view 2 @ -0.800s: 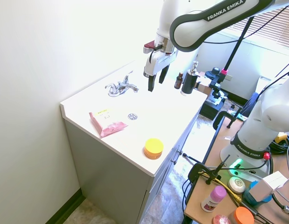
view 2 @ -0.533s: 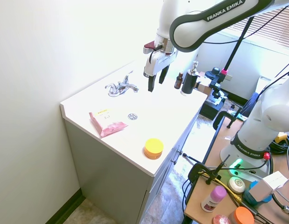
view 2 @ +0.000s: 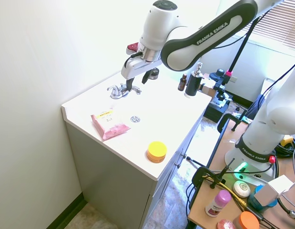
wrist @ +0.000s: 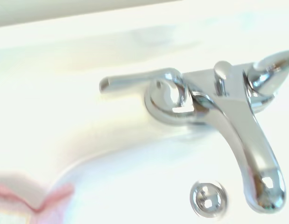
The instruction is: Turn on the hot water
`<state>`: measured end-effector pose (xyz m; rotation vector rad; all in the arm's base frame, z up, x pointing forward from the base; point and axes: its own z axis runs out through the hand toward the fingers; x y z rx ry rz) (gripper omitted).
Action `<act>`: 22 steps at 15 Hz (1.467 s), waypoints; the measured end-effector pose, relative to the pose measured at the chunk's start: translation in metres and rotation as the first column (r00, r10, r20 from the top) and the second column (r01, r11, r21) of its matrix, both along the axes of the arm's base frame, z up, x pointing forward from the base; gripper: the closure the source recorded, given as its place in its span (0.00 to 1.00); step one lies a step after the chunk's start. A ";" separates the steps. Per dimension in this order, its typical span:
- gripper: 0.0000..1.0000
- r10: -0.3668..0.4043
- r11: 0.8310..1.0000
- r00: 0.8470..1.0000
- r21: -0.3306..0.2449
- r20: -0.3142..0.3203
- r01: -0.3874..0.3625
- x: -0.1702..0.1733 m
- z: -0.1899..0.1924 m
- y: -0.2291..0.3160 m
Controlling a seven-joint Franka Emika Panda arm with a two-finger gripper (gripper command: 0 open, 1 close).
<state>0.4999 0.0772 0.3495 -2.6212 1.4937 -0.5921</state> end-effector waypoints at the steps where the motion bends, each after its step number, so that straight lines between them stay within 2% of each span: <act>1: 0.00 -0.010 1.000 0.999 -0.015 0.036 0.011 0.009 -0.002 0.001; 4: 0.00 -0.029 0.998 0.995 -0.045 0.095 0.033 0.032 -0.010 0.004; 10: 0.00 -0.053 0.996 0.991 -0.066 0.122 0.061 0.073 -0.036 -0.002; 14: 0.00 -0.058 0.996 0.990 -0.065 0.128 0.067 0.087 -0.044 -0.002; 19: 0.00 -0.053 0.995 0.996 -0.075 0.078 0.059 0.086 -0.050 -0.001; 22: 0.00 -0.053 0.991 0.999 -0.120 -0.012 0.051 0.082 -0.053 -0.009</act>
